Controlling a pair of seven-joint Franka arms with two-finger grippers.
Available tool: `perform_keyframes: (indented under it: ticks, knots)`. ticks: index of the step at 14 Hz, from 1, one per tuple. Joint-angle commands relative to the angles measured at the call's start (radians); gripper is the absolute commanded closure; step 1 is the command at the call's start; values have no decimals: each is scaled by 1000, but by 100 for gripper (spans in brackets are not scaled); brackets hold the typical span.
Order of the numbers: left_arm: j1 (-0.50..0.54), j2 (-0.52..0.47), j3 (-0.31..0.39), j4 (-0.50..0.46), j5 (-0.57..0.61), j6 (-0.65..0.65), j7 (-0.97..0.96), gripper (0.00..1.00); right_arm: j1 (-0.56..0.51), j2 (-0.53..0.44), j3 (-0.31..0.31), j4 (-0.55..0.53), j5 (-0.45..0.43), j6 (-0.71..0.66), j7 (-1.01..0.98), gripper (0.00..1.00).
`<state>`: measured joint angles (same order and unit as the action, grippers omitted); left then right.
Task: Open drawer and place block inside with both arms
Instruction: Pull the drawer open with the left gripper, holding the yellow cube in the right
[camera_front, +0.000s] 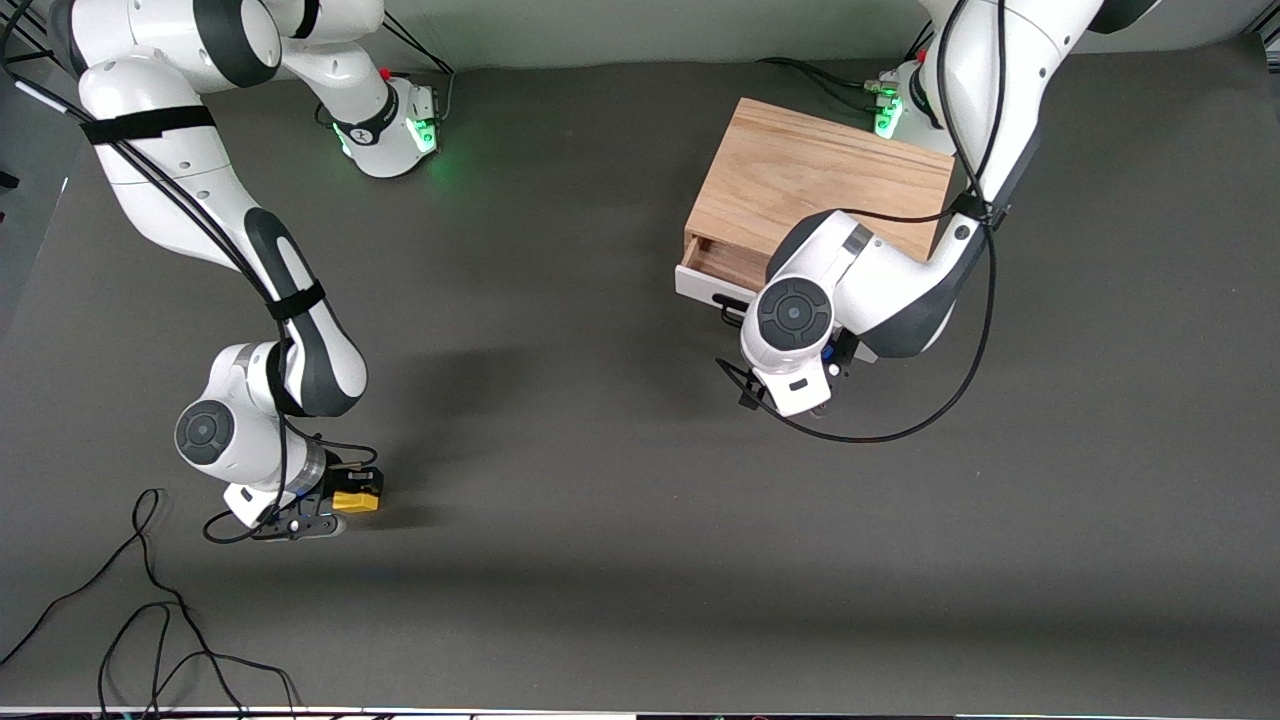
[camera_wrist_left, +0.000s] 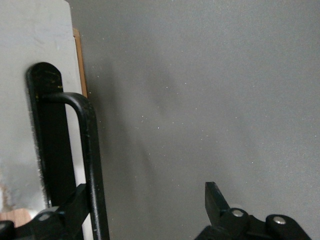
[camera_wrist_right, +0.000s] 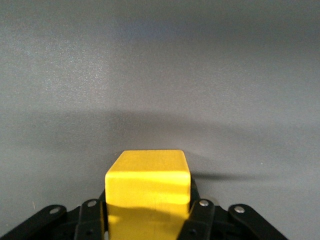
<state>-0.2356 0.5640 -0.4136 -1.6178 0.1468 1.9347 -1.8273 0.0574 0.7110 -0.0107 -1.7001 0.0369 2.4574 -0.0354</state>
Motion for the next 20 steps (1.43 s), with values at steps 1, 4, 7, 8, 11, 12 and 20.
perform_keyframes:
  ticks: [1, 4, 7, 8, 11, 12, 20]
  knots:
    - [-27, 74, -2, 117, 20, 30, -27, 0, 2, -10, 1, -3, 18, 2, 0, 76]
    - [-28, 88, -2, 142, 39, 46, -27, 0, 4, -13, 1, -1, 18, 2, 0, 76]
    - [-28, 88, -2, 142, 39, 56, -27, 0, 4, -18, 1, 2, 17, 2, 0, 76]
    - [-28, 88, -2, 144, 39, 65, -27, 0, 4, -18, 1, 2, 17, 2, 0, 76]
    - [-28, 88, -2, 145, 50, 87, -23, 0, 4, -18, 1, 2, 17, 2, 0, 76]
    - [-28, 91, -2, 147, 62, 87, -23, 0, 4, -18, 1, 2, 17, 2, 0, 76]
    - [-28, 109, -2, 165, 100, 164, -20, 0, 6, -21, 1, 11, 17, -11, 0, 81]
